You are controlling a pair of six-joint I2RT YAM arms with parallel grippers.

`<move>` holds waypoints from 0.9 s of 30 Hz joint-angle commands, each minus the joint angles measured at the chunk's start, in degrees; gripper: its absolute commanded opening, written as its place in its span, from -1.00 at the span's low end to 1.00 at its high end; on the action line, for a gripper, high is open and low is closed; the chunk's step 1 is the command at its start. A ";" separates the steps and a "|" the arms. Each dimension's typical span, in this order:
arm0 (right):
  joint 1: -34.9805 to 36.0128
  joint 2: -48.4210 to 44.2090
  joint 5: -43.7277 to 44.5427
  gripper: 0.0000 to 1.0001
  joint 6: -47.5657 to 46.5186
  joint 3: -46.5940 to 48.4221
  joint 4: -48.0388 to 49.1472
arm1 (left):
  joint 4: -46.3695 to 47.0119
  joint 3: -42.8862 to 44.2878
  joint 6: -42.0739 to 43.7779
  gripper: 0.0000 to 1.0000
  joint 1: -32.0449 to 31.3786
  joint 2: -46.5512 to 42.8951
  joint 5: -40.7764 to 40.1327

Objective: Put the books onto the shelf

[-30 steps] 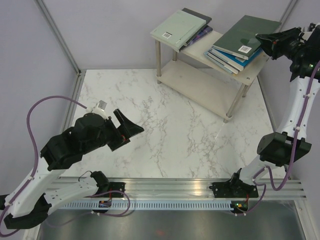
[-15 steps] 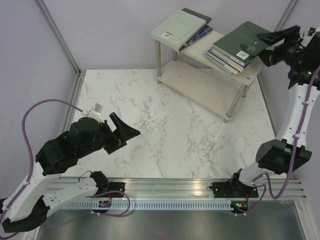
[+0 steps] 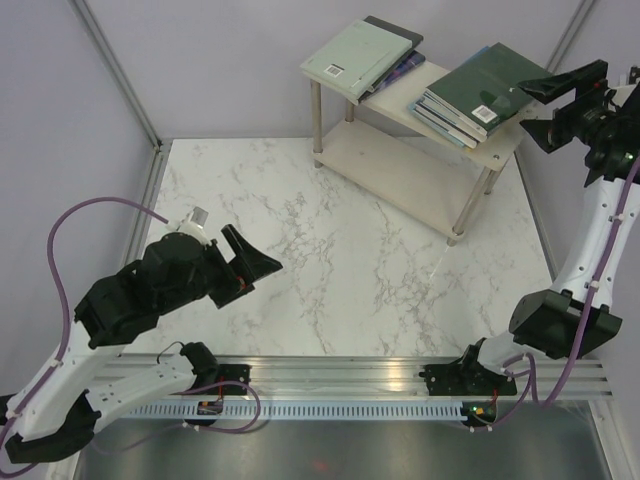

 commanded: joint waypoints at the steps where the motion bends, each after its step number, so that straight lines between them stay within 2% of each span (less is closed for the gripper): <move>1: -1.32 0.78 0.90 0.96 -3.53 -2.73 -6.60 | -0.62 0.47 1.16 0.98 0.28 0.83 -1.71; 8: -2.55 -2.46 3.09 0.96 -5.81 -4.84 -9.77 | -0.45 0.74 2.04 1.00 0.28 2.23 -2.06; 12: -2.55 -7.74 7.39 0.96 -2.03 -6.61 -10.91 | -0.54 1.35 2.92 1.00 0.28 4.07 -2.77; 16: -2.02 -8.98 12.14 0.96 -6.59 2.94 -18.99 | -0.54 4.59 5.63 1.00 0.28 7.67 -3.64; 20: 1.74 -11.86 13.20 0.96 -6.87 4.74 -20.14 | -0.80 8.29 8.98 0.99 0.37 11.72 -5.84; 23: 6.13 -17.21 14.00 0.96 -7.04 -0.43 -19.71 | -0.28 10.31 11.09 1.00 0.28 14.87 -8.48; 24: 7.37 -18.98 14.00 0.96 -7.39 -2.45 -19.36 | 0.42 11.19 14.23 1.00 0.28 15.67 -8.31; 27: 13.52 -27.67 11.99 0.96 -7.31 -14.65 -12.35 | 2.19 14.52 21.08 1.00 0.37 21.03 -6.37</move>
